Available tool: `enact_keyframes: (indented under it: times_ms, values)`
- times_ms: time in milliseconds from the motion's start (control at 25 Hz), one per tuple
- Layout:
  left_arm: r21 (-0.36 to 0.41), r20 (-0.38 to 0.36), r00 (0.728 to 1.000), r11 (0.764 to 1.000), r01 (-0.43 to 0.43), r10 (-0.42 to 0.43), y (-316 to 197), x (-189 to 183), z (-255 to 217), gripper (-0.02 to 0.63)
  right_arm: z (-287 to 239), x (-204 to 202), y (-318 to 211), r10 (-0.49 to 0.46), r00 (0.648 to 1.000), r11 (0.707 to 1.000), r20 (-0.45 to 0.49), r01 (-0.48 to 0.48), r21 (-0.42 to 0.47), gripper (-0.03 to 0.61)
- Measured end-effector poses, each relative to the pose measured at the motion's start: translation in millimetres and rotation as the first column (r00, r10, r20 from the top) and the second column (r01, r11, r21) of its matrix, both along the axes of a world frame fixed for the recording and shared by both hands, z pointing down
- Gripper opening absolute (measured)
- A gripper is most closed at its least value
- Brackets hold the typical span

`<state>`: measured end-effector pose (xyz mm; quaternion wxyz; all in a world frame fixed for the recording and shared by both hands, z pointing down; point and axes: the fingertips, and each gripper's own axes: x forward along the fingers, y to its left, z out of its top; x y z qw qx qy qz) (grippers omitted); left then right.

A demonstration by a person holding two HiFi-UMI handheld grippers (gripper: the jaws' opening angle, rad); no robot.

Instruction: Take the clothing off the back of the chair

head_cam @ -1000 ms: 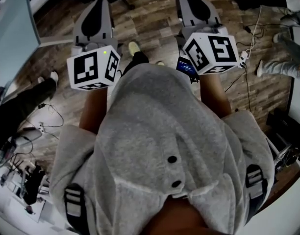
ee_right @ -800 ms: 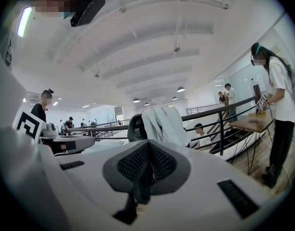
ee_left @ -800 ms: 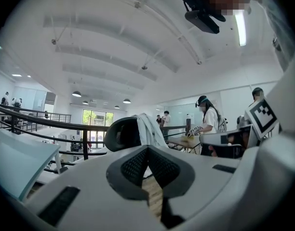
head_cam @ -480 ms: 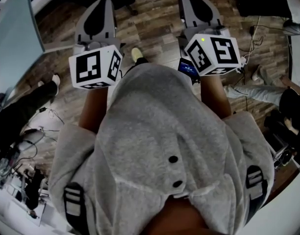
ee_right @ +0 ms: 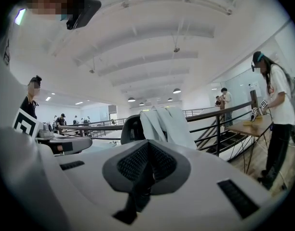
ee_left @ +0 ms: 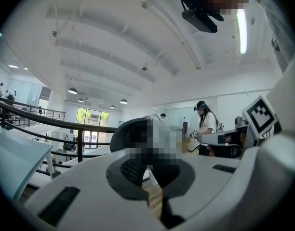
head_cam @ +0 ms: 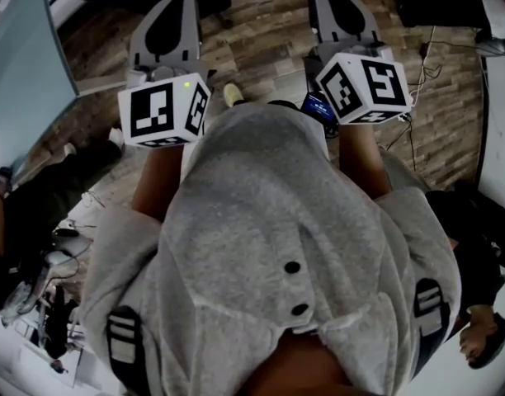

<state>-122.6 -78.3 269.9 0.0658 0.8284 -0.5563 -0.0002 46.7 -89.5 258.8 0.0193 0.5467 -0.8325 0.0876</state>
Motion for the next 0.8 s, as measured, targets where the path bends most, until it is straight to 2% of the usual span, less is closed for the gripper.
enact_keyframes:
  times_ms: [200, 400, 800]
  values:
    - [-0.005, -0.012, 1.0, 1.0, -0.017, 0.017, -7, -4, -3, 0.011, -6, 0, -5, 0.03, 1.0, 1.0, -0.01, -0.03, 0.0, 0.012]
    - [-0.002, -0.009, 1.0, 1.0, -0.012, 0.012, -15, 10, -4, 0.011, -5, 16, -12, 0.029, 1.0, 1.0, -0.007, -0.029, -0.001, 0.012]
    - [-0.017, 0.007, 0.999, 0.999, 0.05, -0.05, -49, 32, 9, 0.011, 0, 37, -59, -0.046, 0.999, 0.999, -0.014, 0.046, 0.024, 0.012]
